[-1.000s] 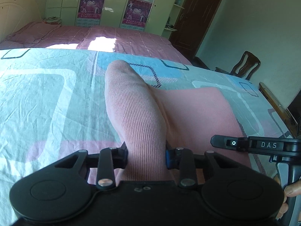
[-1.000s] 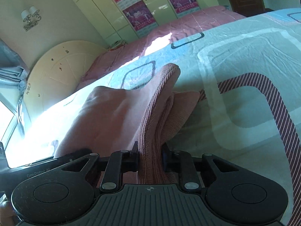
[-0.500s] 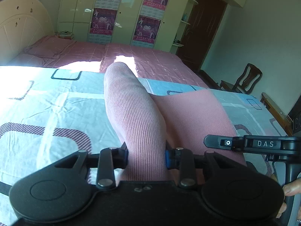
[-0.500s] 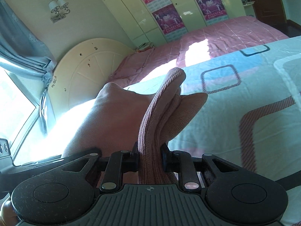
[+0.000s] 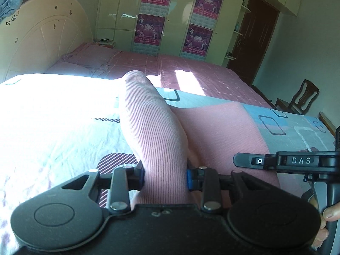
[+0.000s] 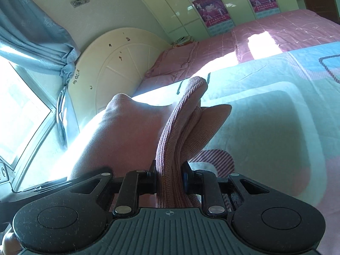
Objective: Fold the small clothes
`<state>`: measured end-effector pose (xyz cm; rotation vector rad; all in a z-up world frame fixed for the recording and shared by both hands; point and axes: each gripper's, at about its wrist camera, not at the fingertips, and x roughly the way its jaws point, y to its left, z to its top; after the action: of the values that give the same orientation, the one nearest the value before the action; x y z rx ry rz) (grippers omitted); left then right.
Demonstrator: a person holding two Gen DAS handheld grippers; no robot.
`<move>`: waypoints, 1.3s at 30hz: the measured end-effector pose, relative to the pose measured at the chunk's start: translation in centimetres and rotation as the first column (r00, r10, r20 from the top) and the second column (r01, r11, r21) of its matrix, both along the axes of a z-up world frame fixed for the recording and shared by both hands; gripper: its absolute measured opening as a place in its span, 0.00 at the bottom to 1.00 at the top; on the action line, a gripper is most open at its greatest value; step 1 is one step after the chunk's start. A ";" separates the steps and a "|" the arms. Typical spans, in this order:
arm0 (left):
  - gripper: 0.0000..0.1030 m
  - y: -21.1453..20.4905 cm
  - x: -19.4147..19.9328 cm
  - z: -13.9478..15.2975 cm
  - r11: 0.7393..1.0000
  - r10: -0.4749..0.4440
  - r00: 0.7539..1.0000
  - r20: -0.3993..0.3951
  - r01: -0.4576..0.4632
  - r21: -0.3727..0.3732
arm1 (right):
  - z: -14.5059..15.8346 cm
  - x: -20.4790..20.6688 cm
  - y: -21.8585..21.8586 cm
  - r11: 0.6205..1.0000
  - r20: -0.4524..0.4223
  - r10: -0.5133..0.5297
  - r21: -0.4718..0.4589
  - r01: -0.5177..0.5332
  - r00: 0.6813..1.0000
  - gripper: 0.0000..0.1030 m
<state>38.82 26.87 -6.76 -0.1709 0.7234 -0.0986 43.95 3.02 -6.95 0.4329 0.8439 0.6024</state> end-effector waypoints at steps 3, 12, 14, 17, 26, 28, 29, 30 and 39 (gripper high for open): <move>0.32 1.6 1.0 -1.3 1.000 0.009 1.000 -0.016 -0.009 -0.002 | -1.0 1.1 2.0 0.999 -0.008 0.009 -0.032 -0.010 1.000 0.20; 0.45 5.0 2.5 -5.9 1.000 0.015 0.997 -0.079 -0.015 0.000 | -5.6 3.1 2.9 0.992 -0.071 -0.028 -0.128 0.018 0.997 0.21; 0.61 5.1 2.5 -6.2 0.999 0.016 0.998 -0.063 -0.013 0.035 | -6.2 2.9 2.7 0.988 -0.074 -0.027 -0.151 0.016 0.997 0.21; 0.69 5.1 2.9 -6.3 0.999 0.010 0.998 -0.059 -0.007 0.049 | -6.5 3.0 2.5 0.989 -0.088 -0.041 -0.146 0.027 0.995 0.21; 0.65 5.4 3.2 -3.6 0.996 0.041 0.999 0.032 -0.044 0.083 | -5.2 4.7 2.2 0.986 -0.086 -0.071 -0.154 0.057 0.994 0.32; 0.65 5.2 4.3 -3.7 0.994 0.040 0.999 0.026 -0.042 0.098 | -5.4 5.6 2.6 0.986 -0.089 -0.082 -0.150 0.068 0.993 0.38; 0.64 5.1 4.8 -4.0 0.994 0.041 0.999 0.020 -0.043 0.105 | -5.4 6.2 2.8 0.987 -0.093 -0.086 -0.145 0.072 0.992 0.38; 0.63 5.2 5.2 -4.3 0.993 0.048 0.999 0.012 -0.049 0.103 | -5.5 6.9 3.0 0.988 -0.099 -0.085 -0.140 0.071 0.991 0.38; 0.70 5.0 6.6 -7.2 0.986 0.125 0.992 -0.019 -0.122 0.114 | -4.9 7.8 6.5 0.943 0.122 0.009 -0.332 0.032 0.992 0.27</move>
<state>45.42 31.87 -13.96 -0.1089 0.7409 0.0632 51.78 9.54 -11.87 0.0902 0.8068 0.4582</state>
